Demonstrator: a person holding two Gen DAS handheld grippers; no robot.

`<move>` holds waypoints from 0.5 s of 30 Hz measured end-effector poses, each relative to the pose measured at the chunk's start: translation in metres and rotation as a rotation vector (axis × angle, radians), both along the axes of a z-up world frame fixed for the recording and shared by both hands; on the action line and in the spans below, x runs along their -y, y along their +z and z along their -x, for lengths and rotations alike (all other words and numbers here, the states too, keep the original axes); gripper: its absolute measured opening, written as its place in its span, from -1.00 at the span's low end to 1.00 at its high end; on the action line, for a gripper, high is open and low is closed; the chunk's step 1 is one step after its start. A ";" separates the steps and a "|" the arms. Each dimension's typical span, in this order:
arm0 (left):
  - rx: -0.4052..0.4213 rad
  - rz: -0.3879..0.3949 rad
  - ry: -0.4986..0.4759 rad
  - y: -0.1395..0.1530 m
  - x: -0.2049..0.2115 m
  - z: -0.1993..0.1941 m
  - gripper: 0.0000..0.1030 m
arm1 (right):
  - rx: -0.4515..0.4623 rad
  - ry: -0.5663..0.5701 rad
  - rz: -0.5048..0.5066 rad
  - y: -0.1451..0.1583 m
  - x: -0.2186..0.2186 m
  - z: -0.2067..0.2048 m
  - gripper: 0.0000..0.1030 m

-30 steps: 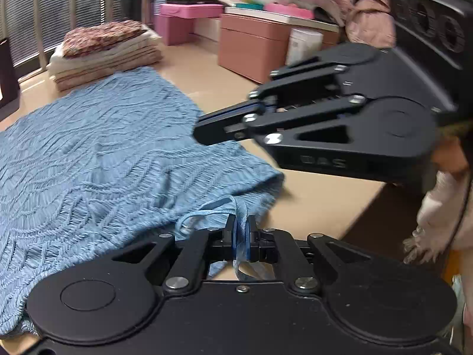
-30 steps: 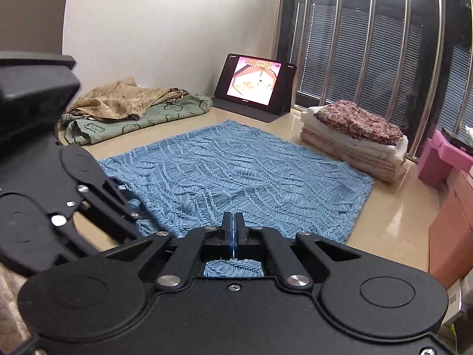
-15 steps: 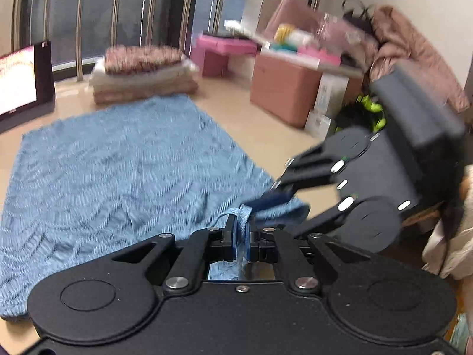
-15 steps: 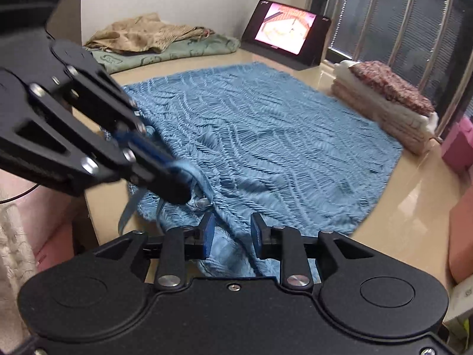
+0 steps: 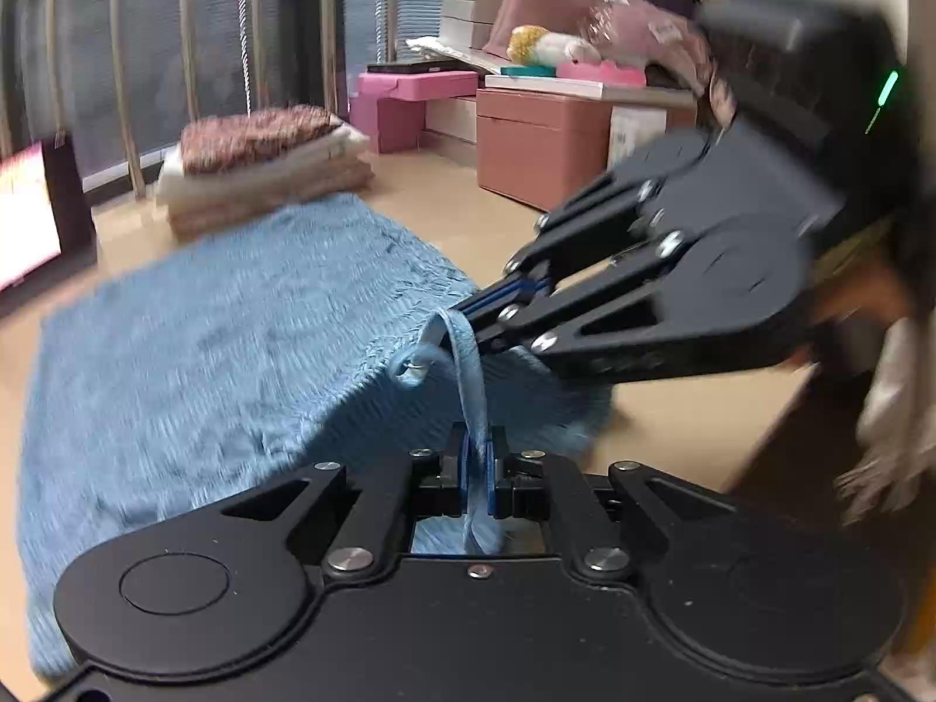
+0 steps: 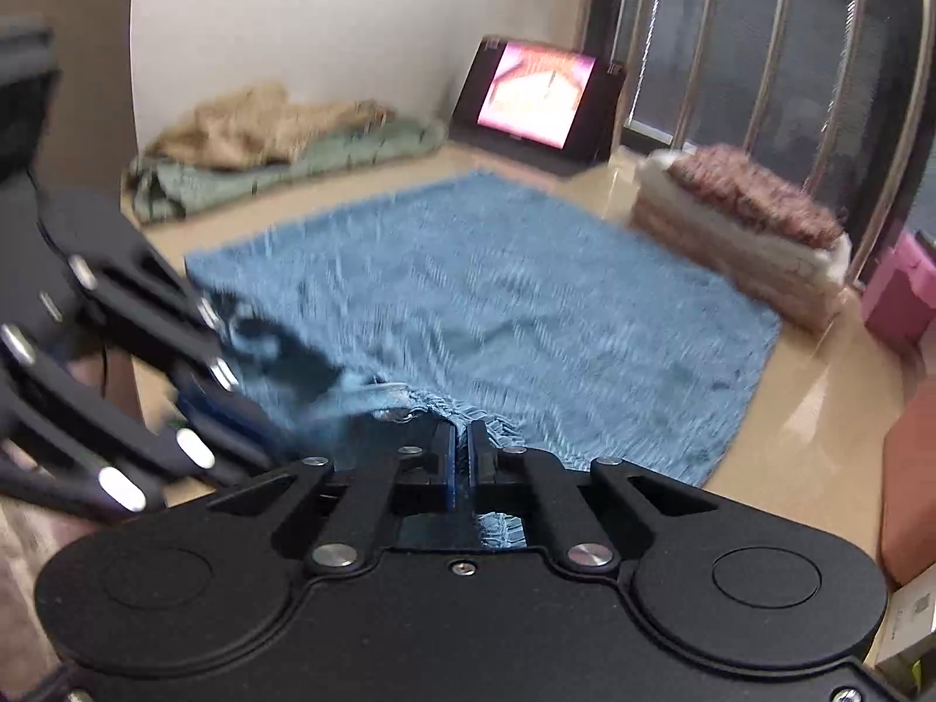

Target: Fold clothes

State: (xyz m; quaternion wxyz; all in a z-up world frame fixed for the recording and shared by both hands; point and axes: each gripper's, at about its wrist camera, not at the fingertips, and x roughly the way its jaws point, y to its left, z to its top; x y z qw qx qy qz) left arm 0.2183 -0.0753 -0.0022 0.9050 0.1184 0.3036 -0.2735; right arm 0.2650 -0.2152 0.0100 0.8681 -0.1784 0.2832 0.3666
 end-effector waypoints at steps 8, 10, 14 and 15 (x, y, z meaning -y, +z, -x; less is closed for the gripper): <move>0.242 -0.295 0.021 -0.017 0.030 -0.028 -0.88 | 0.027 -0.010 -0.011 0.012 0.005 0.000 -0.94; 0.253 -0.316 0.001 -0.017 0.032 -0.023 -0.88 | 0.030 -0.013 -0.008 0.013 0.006 0.001 -0.94; 0.098 -0.147 0.016 0.003 0.016 -0.019 -0.88 | 0.030 -0.022 -0.001 0.011 0.007 -0.001 -0.94; 0.115 -0.142 0.019 0.006 0.014 -0.016 -0.88 | 0.026 -0.024 -0.006 0.011 0.008 -0.002 -0.94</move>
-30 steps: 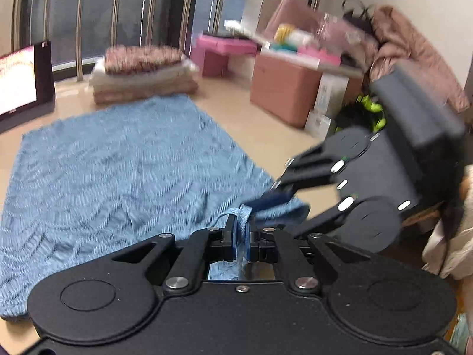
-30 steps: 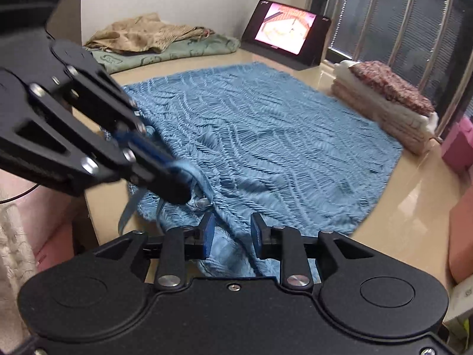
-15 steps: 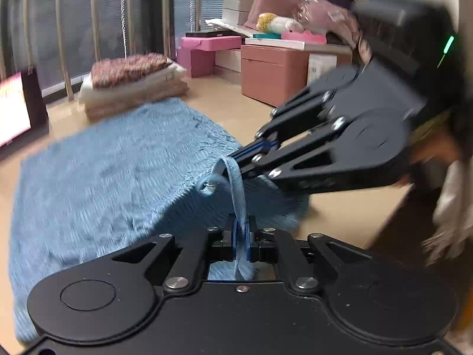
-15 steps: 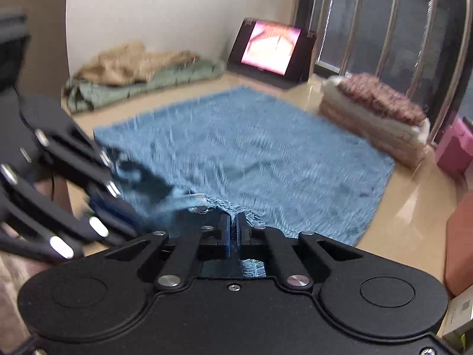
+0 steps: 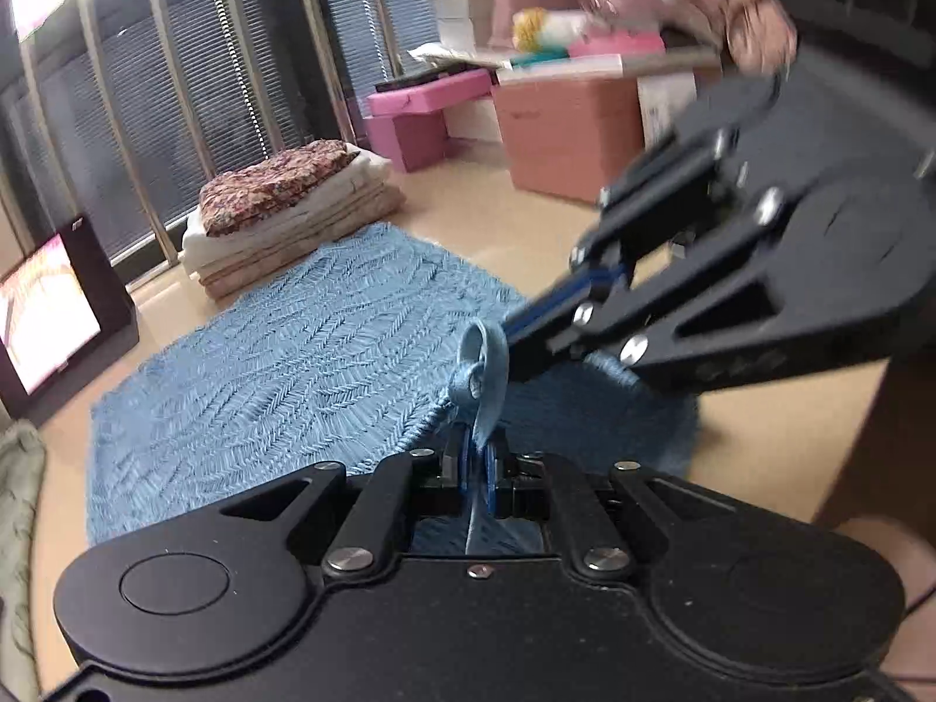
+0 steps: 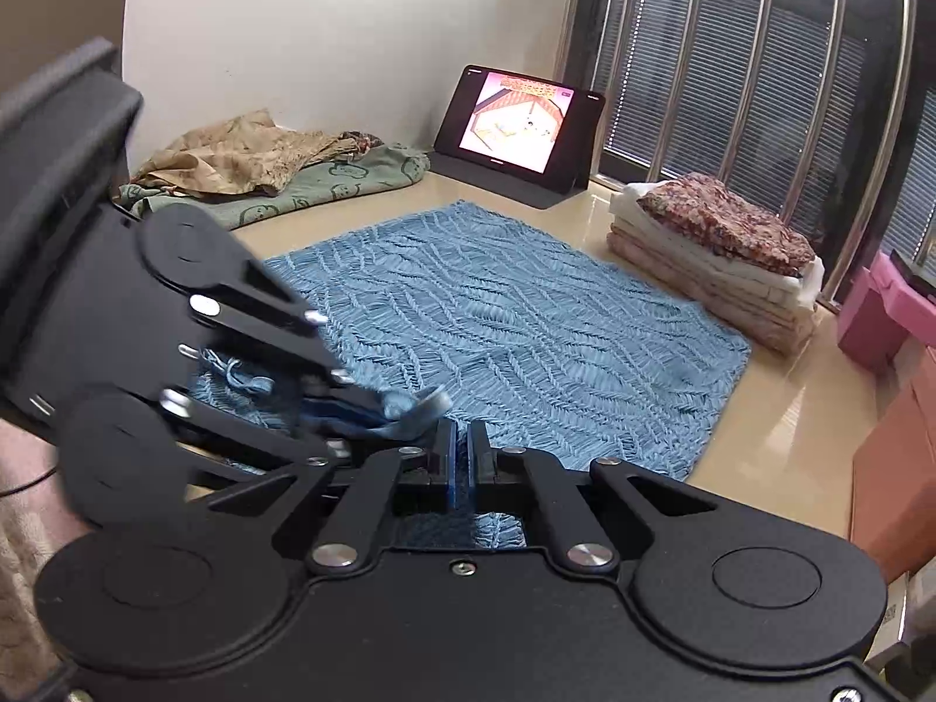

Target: Fold clothes

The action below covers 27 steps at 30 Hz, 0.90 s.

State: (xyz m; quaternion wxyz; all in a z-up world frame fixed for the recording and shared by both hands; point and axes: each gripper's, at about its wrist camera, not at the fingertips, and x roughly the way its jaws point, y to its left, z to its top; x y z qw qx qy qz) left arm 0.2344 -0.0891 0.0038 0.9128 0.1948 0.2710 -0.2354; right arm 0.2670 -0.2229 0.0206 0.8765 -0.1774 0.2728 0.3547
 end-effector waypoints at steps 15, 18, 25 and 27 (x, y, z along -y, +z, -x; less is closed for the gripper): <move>0.075 -0.181 0.024 -0.042 0.017 -0.035 -0.40 | 0.041 -0.019 -0.054 0.000 0.004 0.008 -0.95; 0.031 -0.104 0.018 -0.034 0.005 -0.032 0.34 | 0.036 -0.025 -0.068 0.000 0.005 0.008 -0.95; -0.142 0.142 -0.028 -0.003 -0.050 0.001 0.54 | 0.012 -0.028 -0.057 -0.007 0.005 0.006 -0.95; -0.163 0.156 -0.038 -0.001 -0.059 0.011 0.54 | -0.016 -0.024 -0.051 -0.011 0.004 0.005 -0.93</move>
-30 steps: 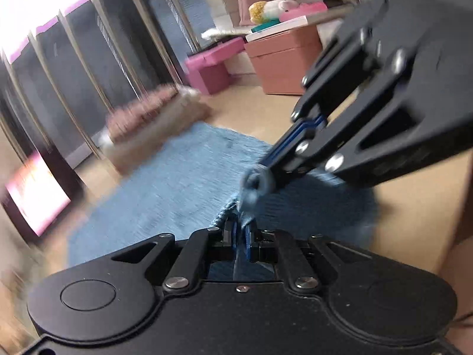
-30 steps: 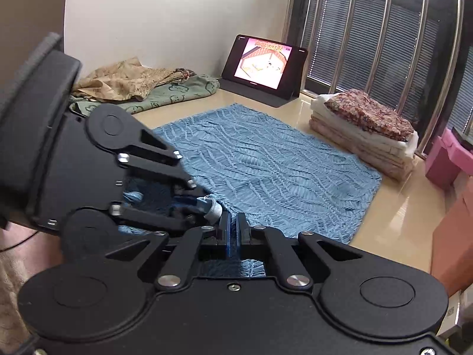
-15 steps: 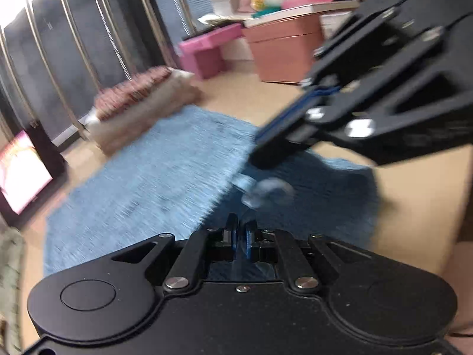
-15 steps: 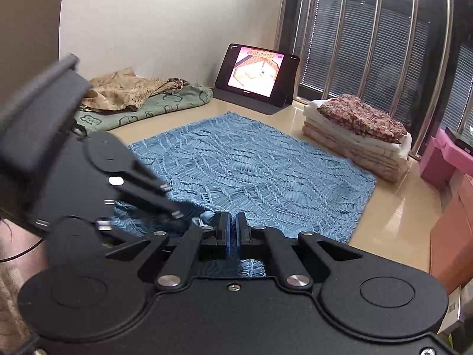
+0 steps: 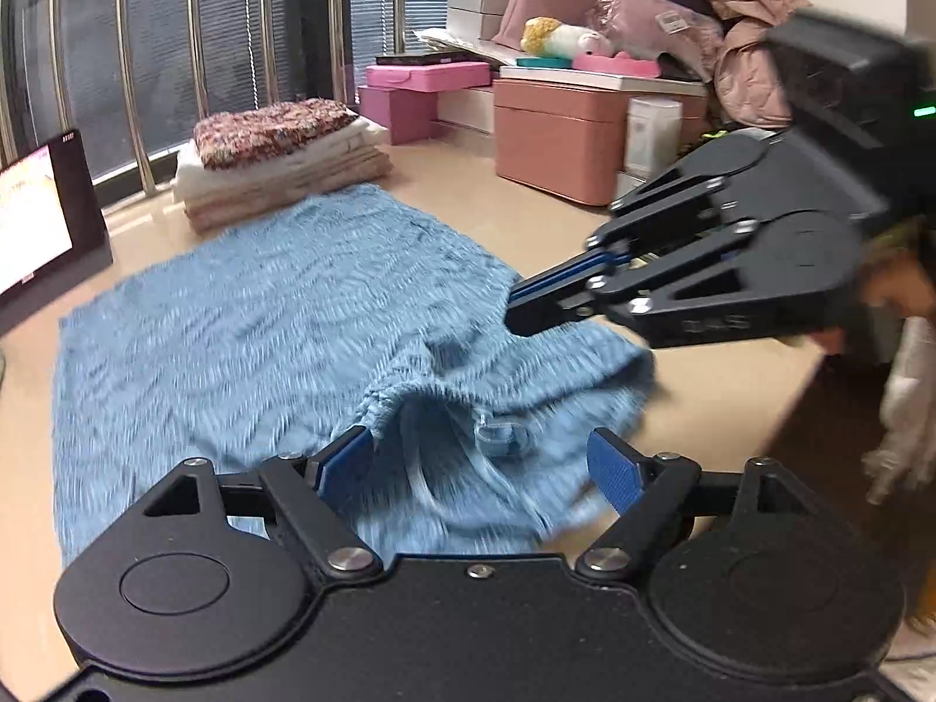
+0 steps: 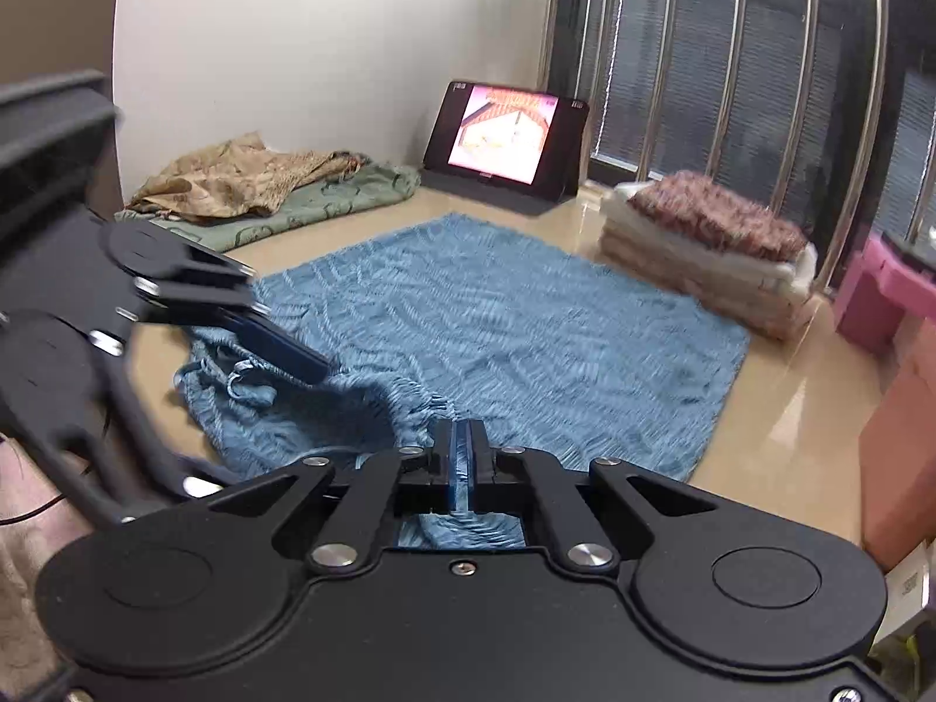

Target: Fold clothes

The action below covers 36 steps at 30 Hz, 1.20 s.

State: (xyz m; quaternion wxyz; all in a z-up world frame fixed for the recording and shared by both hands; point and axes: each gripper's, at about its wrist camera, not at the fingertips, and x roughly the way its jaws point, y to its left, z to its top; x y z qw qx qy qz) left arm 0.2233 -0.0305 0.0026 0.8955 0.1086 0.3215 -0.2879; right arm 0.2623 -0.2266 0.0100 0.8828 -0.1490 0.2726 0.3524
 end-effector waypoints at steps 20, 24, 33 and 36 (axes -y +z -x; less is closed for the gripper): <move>-0.146 0.004 0.154 -0.019 0.012 -0.031 -0.84 | -0.131 -0.084 0.116 -0.030 -0.022 -0.007 -0.96; -0.105 -0.008 0.172 -0.021 0.016 -0.038 -0.84 | -0.127 -0.140 0.064 -0.022 -0.012 -0.005 -0.97; -0.114 0.094 0.178 -0.018 -0.004 -0.024 0.09 | -0.121 -0.169 0.104 -0.017 -0.008 0.015 -0.82; -0.121 0.151 0.159 -0.011 -0.027 -0.007 0.12 | -0.149 -0.217 0.008 -0.012 0.004 0.019 -0.43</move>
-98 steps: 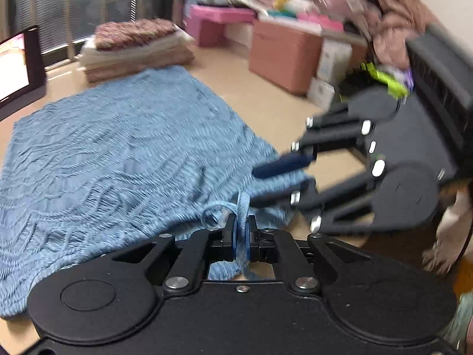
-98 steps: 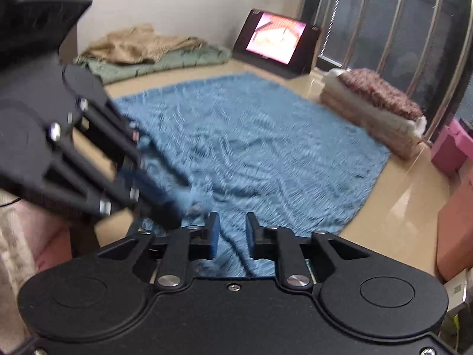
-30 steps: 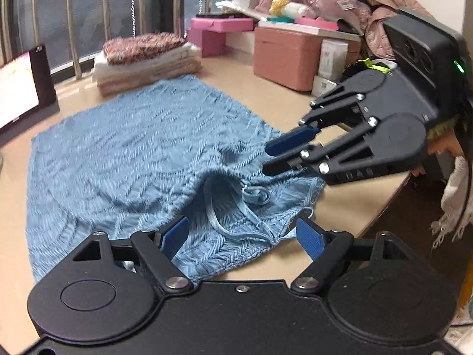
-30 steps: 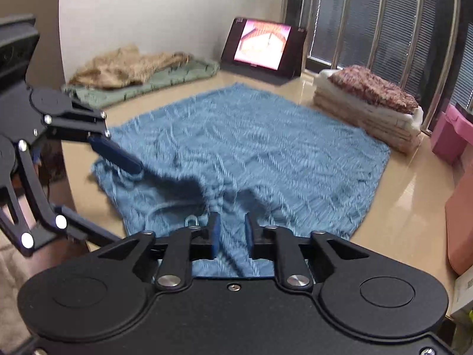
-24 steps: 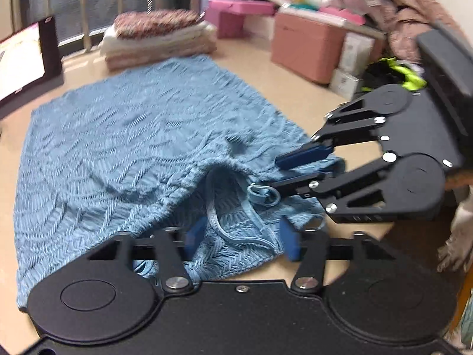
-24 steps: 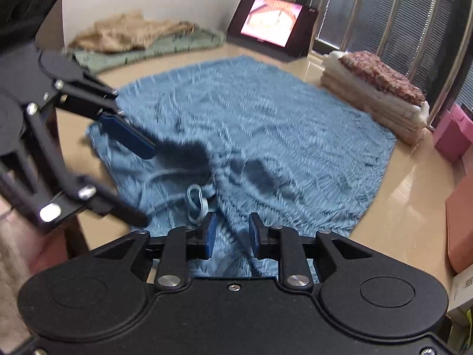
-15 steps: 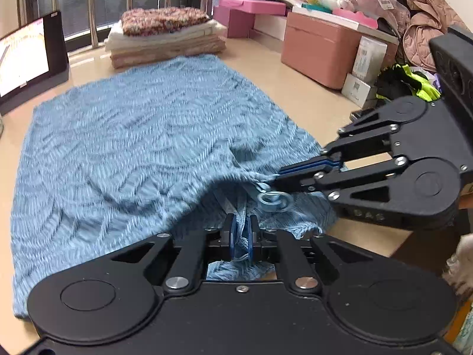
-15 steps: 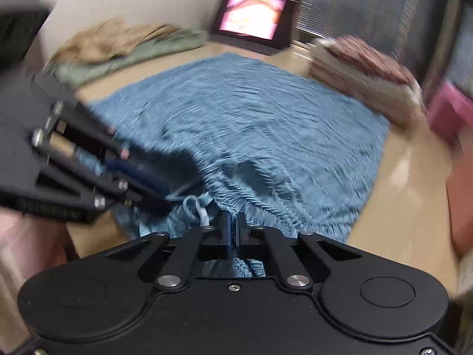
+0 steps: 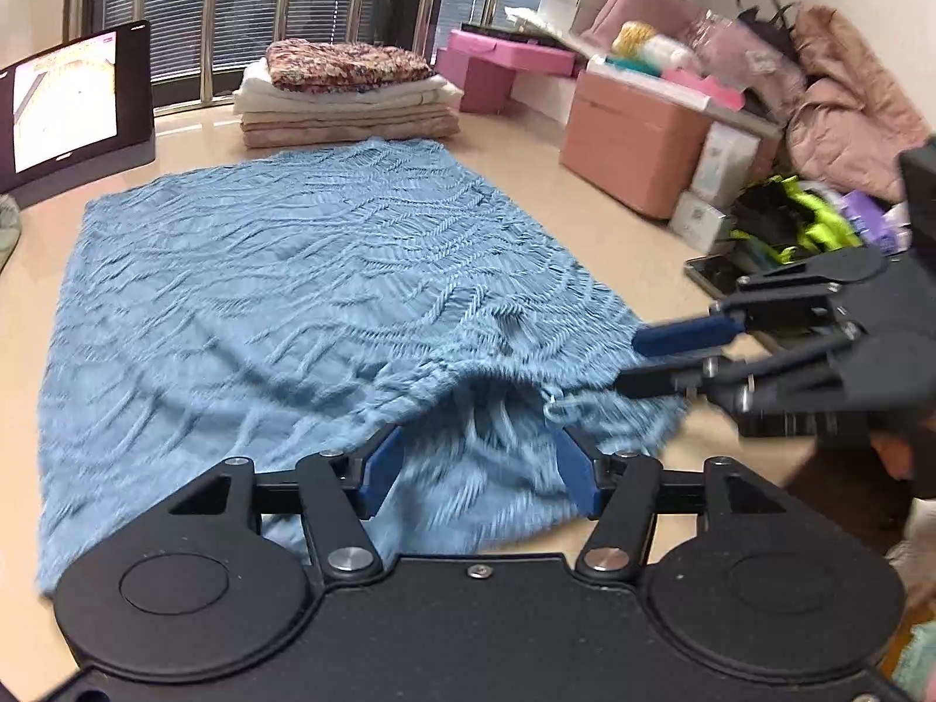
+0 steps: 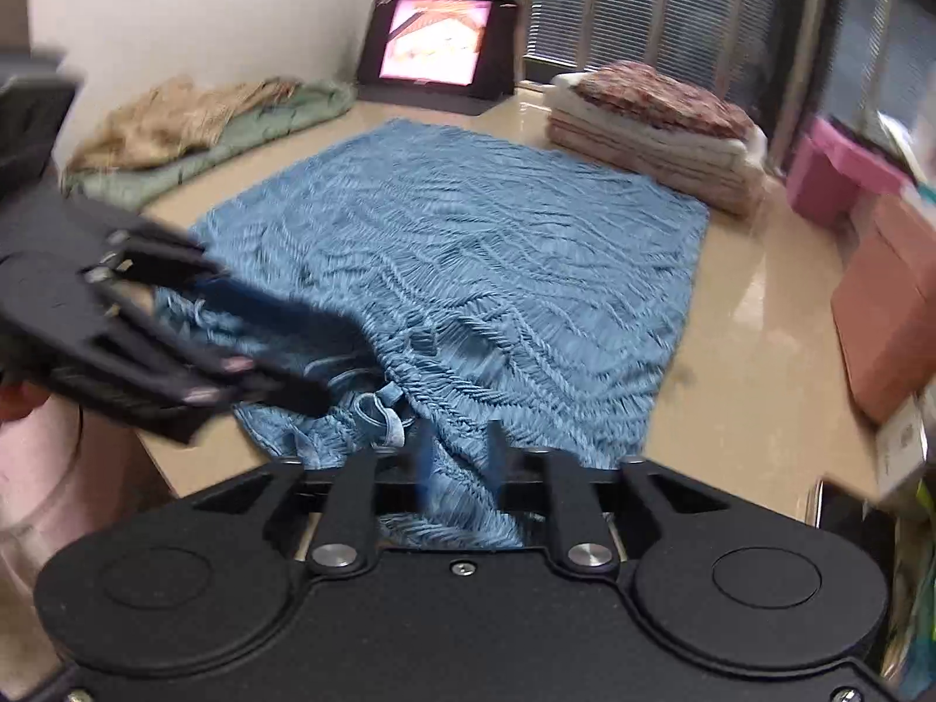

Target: Fold clothes

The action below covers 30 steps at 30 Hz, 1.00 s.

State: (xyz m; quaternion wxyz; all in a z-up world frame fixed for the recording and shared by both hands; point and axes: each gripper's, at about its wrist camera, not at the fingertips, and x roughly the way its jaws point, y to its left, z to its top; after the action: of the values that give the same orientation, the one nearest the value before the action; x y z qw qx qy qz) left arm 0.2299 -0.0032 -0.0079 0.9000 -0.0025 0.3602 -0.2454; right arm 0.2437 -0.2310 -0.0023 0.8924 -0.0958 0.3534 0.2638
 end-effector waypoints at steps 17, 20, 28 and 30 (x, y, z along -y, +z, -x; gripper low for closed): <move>0.069 -0.095 0.262 -0.018 -0.102 0.007 -0.44 | 0.063 -0.390 -0.215 -0.042 0.004 0.009 -0.18; 0.072 -0.108 0.253 -0.016 -0.104 0.015 -0.44 | 0.103 -0.407 -0.160 -0.044 -0.001 0.026 -0.18; 0.151 0.013 0.281 -0.002 -0.126 0.037 0.52 | 0.125 -0.467 -0.190 -0.028 -0.001 0.043 0.09; 0.225 0.099 0.334 0.012 -0.139 0.052 1.00 | 0.182 -0.461 -0.237 -0.013 -0.004 0.058 0.45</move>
State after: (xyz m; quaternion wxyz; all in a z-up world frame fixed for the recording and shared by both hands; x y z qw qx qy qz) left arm 0.1777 0.1359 0.0038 0.9615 -0.0792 0.2395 -0.1089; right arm 0.1861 -0.2266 -0.0149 0.9619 0.0691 0.2510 0.0836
